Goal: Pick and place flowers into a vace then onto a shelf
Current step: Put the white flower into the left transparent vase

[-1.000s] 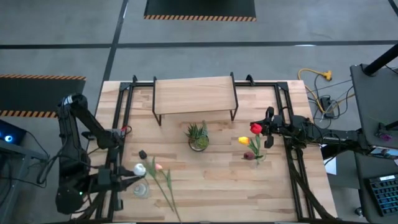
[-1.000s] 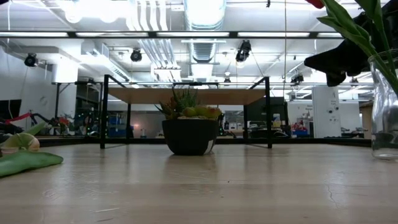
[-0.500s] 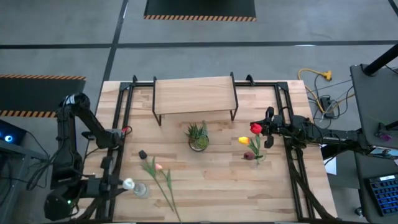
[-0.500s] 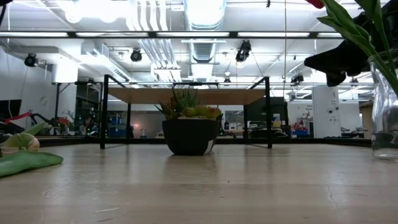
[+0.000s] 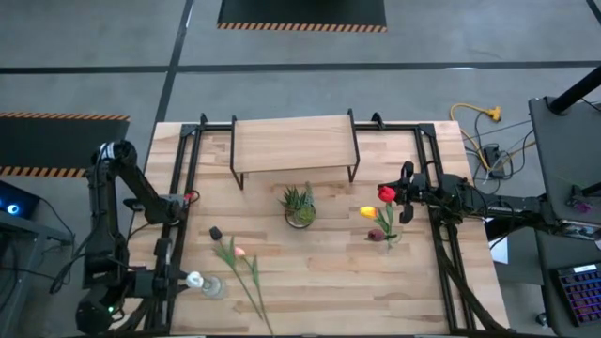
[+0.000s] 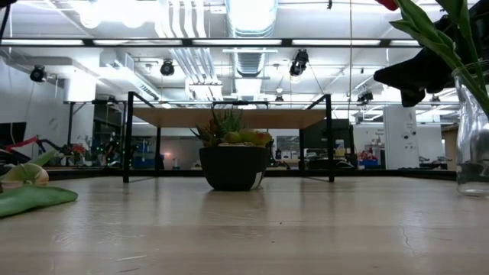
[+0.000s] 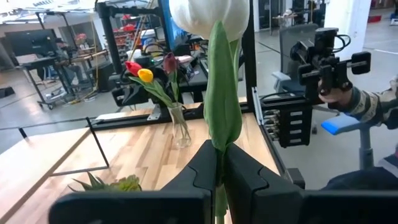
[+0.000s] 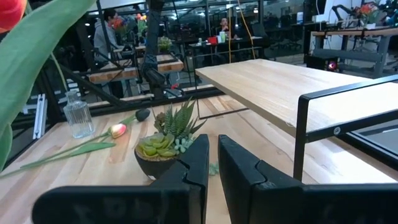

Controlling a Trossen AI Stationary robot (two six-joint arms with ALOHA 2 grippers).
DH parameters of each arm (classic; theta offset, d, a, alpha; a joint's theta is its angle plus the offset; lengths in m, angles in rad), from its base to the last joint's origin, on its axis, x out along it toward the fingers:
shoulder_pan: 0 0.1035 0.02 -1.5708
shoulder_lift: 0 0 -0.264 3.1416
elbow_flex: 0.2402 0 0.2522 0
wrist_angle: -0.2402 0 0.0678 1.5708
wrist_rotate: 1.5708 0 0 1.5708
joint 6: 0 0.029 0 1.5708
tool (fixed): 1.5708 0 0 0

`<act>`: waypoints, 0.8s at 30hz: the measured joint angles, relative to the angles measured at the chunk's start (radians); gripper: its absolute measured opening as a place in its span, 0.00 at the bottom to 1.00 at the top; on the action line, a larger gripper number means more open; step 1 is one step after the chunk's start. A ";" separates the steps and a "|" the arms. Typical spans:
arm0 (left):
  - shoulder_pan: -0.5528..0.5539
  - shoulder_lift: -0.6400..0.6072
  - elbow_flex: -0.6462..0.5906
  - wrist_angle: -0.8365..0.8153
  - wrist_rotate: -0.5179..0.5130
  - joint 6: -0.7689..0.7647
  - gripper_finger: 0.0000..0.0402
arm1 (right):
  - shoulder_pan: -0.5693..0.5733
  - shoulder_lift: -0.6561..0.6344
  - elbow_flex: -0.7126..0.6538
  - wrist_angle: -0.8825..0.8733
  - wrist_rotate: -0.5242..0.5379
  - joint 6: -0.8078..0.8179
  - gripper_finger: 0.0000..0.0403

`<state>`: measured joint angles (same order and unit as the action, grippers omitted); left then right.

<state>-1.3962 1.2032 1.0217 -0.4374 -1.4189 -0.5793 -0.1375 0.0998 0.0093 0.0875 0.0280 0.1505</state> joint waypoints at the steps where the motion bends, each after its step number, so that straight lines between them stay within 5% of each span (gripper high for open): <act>1: 0.000 -0.002 -0.006 0.000 -0.003 -0.001 0.00 | 0.000 0.000 0.000 0.000 0.000 0.000 0.07; 24: -0.036 -0.062 -0.076 0.000 0.011 -0.061 0.00 | 0.000 0.000 0.000 0.008 0.000 0.000 0.07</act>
<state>-1.4326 1.1412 0.9455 -0.4378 -1.4075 -0.6406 -0.1376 0.0998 0.0093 0.0951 0.0284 0.1505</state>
